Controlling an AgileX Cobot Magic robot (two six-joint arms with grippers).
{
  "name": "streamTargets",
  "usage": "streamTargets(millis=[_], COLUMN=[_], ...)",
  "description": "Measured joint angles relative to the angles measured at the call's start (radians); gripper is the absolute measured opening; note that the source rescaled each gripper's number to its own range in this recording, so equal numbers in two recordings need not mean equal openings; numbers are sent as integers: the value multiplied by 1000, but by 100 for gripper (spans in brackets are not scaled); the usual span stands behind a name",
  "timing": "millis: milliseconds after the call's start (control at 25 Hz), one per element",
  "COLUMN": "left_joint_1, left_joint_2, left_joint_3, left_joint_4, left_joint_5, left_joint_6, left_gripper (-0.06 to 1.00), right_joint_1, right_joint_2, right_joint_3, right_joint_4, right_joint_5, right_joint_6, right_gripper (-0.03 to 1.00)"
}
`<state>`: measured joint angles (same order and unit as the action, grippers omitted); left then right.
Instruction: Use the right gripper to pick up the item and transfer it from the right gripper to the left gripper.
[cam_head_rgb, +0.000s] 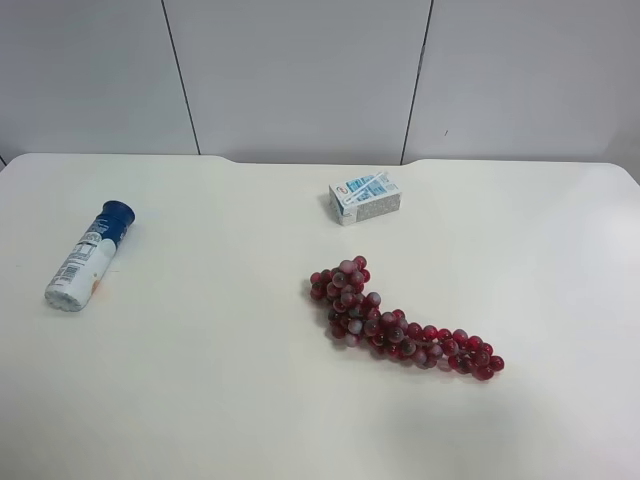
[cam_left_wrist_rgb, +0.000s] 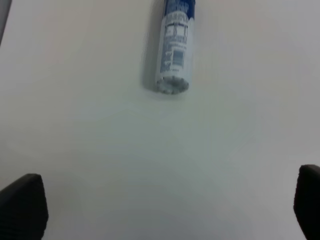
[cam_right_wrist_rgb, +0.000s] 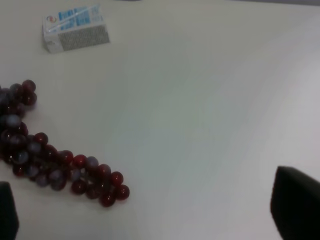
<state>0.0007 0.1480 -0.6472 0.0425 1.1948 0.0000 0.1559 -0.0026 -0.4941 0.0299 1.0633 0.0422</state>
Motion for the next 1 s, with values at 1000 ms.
streamTargets(millis=[1000], left_joint_1=[0], left_joint_2=[-150], left_joint_3=[142], left_joint_4=[18], left_joint_5=[-133], left_joint_6=[-11], left_gripper=[100], right_joint_1=[0], right_joint_2=[0], right_joint_3=[0], right_joint_4=[0], right_joint_5=[0], right_joint_6=[0], right_gripper=[100])
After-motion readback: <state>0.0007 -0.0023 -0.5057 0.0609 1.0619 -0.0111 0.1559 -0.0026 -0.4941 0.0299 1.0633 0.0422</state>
